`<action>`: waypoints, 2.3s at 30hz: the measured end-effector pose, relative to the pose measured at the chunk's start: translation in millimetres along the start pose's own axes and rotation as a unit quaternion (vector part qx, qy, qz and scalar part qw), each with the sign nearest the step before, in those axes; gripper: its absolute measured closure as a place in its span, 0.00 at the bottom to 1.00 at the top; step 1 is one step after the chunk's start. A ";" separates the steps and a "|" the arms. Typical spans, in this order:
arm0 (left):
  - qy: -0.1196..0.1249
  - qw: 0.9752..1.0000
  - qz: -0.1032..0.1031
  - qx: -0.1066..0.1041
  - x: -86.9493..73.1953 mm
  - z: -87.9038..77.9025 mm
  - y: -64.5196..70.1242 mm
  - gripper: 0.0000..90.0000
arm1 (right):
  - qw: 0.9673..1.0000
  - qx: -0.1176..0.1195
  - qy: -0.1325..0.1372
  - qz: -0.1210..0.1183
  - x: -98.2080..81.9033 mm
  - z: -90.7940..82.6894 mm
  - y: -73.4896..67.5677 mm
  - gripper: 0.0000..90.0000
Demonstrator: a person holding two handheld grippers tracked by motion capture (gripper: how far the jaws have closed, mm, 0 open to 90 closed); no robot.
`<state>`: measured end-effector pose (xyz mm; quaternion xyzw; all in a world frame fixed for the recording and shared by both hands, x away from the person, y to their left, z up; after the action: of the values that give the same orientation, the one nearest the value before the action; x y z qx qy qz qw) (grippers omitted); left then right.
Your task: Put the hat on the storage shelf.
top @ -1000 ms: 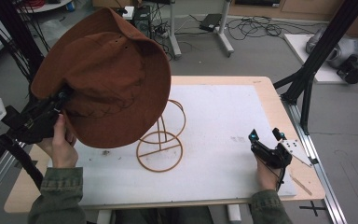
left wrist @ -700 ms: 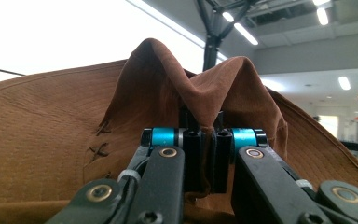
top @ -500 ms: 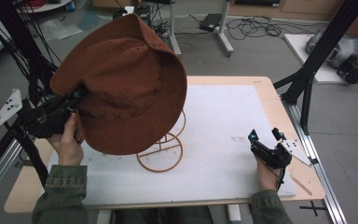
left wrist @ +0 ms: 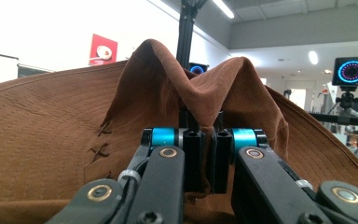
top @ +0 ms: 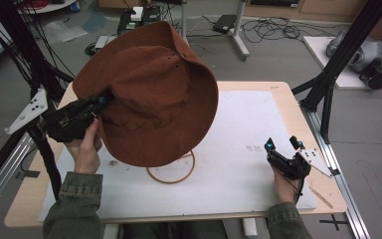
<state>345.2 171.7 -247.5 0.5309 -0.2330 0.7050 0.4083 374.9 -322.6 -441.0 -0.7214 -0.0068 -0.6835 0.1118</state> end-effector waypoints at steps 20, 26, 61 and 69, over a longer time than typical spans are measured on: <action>-0.042 0.999 -0.004 -0.032 -9.9 20.1 9.1 0.97 | 1.000 -0.002 0.006 0.006 2.6 -1.1 0.2 0.12; -0.057 0.998 -0.004 -0.039 -15.3 22.5 11.1 0.97 | 1.000 -0.001 0.007 0.006 2.9 -1.2 -0.3 0.12; -0.134 0.989 -0.011 -0.058 -47.7 23.9 16.0 0.96 | 1.000 -0.004 0.004 -0.004 2.1 -0.9 -0.1 0.12; -0.139 0.988 -0.022 -0.058 -51.0 23.0 14.7 0.91 | 1.000 -0.004 0.004 -0.003 2.2 -1.0 -0.1 0.12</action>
<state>351.1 129.2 -286.3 0.6039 -0.3167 0.6006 0.4175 374.0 -323.0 -438.7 -0.7187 -0.0063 -0.6870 0.1070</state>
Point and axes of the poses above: each handheld gripper's, and its own axes: z roughly forward along the jaws, x roughly out of its top, y roughly to its right, the point moved 8 cm from there along z, roughly forward along the jaws, and after that the axes turned 1 degree about -x, right-handed, at the moved point
